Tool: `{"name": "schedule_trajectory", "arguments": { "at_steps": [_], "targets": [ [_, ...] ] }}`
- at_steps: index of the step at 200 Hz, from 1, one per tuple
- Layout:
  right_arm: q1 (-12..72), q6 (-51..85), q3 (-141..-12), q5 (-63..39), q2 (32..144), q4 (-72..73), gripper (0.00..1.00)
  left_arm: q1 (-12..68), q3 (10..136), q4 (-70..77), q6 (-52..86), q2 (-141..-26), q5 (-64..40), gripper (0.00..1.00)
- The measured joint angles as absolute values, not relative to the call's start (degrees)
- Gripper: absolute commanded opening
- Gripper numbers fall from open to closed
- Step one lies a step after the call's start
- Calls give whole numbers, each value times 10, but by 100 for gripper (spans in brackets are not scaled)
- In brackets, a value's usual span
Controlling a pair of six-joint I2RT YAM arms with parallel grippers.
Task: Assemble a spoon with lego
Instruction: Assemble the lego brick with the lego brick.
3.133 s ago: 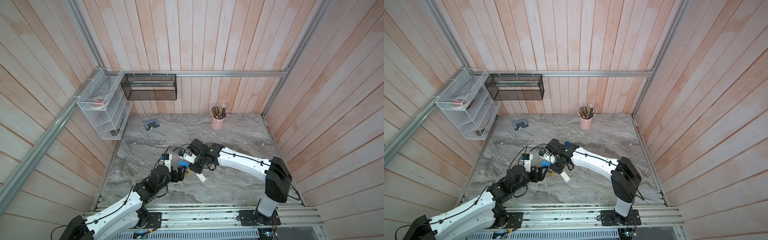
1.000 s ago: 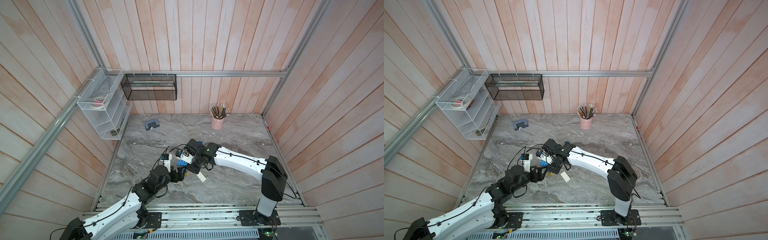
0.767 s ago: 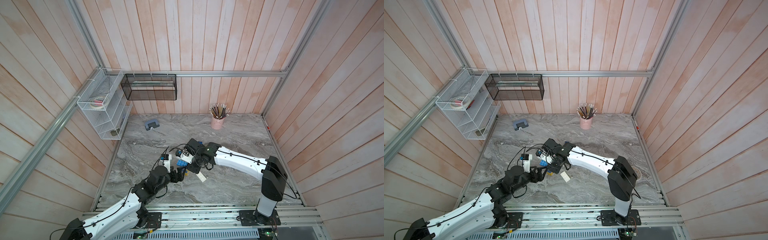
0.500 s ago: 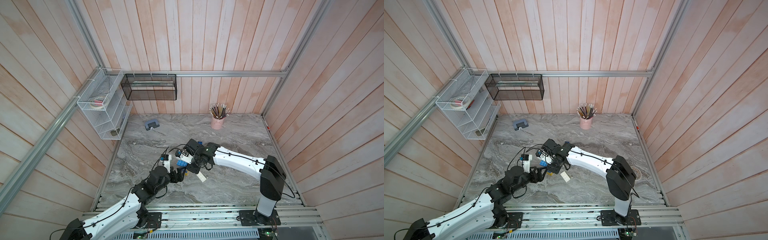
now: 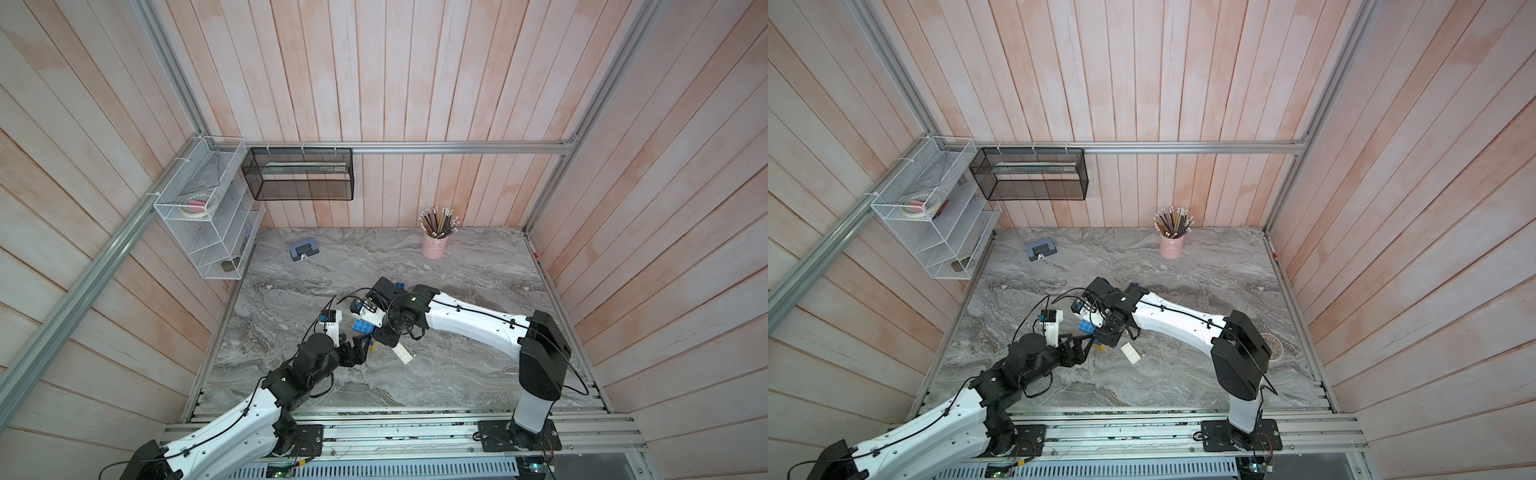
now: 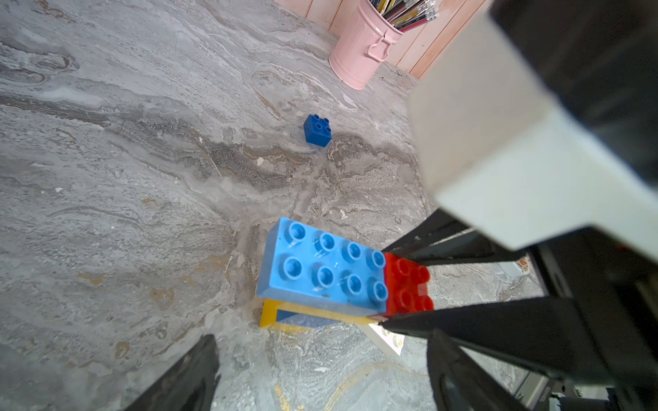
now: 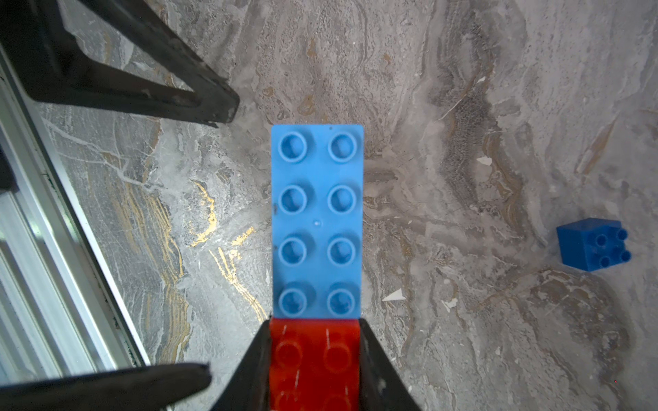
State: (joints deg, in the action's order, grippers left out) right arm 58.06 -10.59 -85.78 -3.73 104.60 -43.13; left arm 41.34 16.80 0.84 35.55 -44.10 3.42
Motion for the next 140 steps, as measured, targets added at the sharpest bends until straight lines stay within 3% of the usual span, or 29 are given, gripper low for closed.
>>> {"name": "schedule_trajectory", "arguments": {
  "at_steps": [91,140],
  "targets": [
    [580,-106,-862,-41,1053,-431,14,412,166,4,356,-425,34,92],
    [580,-106,-865,-41,1054,-433,27,411,165,-3,356,-422,34,92]
  ]
}}
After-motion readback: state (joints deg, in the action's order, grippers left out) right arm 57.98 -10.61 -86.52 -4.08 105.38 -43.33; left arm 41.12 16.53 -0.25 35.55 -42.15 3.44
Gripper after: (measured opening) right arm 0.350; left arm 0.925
